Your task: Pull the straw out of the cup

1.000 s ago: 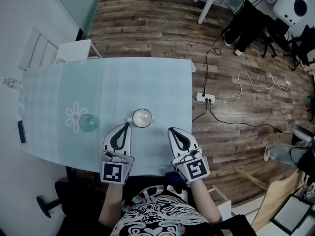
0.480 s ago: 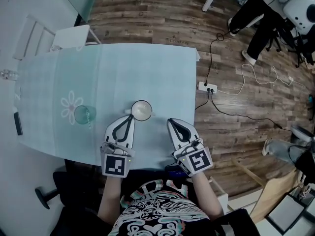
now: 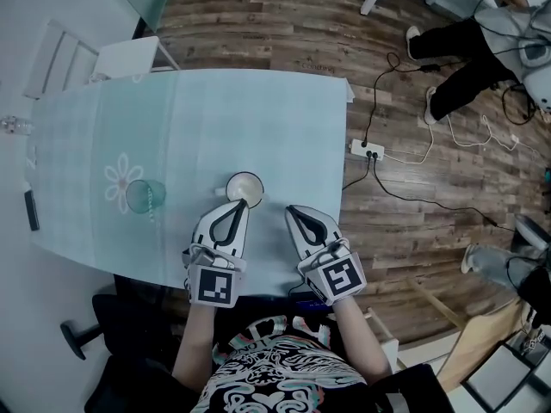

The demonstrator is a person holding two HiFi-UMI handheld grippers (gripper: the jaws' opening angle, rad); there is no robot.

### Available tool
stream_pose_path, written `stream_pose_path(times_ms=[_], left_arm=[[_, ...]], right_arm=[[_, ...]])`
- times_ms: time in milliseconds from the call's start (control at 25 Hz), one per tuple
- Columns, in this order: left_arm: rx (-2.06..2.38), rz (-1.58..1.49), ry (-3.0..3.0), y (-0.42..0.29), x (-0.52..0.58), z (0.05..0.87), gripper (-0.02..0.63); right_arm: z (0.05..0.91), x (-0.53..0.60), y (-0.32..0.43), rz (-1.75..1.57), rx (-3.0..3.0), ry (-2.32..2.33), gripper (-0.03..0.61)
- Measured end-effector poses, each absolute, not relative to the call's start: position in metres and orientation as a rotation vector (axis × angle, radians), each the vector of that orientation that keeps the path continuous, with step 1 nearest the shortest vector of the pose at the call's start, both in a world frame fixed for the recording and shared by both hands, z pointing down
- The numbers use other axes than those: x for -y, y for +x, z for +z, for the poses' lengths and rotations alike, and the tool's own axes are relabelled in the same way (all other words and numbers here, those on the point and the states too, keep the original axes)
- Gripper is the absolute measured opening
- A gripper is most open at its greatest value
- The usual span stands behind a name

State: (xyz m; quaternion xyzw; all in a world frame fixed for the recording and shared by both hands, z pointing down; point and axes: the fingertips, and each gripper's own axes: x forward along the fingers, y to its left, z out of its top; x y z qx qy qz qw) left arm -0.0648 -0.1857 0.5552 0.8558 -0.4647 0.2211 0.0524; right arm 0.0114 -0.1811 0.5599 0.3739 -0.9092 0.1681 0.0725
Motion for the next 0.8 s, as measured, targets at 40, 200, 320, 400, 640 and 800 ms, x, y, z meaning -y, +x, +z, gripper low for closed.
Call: stream_pose_path(times_ms=[40, 200, 320, 400, 640, 800], left_arm=[[1.401, 0.680, 2.605, -0.061, 0.185, 0.557, 0.017], [1.355, 0.717, 2.634, -0.048, 0.184, 0.565, 0.032], [1.339, 0.750, 2.649, -0.043, 0.184, 0.571, 0.057], [1.330, 0.765, 2.649, -0.040, 0.183, 0.572, 0.079], [1.294, 0.817, 2.649, -0.032, 0.189, 0.578, 0.131], [1.279, 0.882, 2.643, -0.029, 0.193, 0.583, 0.138]], right_arm=[[0.560, 0.181, 0.011, 0.503, 2.733, 1.118, 0.017], [0.564, 0.183, 0.010, 0.504, 2.736, 1.088, 0.017], [0.564, 0.182, 0.007, 0.510, 2.751, 1.065, 0.016], [0.565, 0.180, 0.008, 0.515, 2.752, 1.056, 0.017], [0.565, 0.179, 0.013, 0.550, 2.770, 1.046, 0.017], [0.566, 0.178, 0.014, 0.559, 2.767, 1.043, 0.017]])
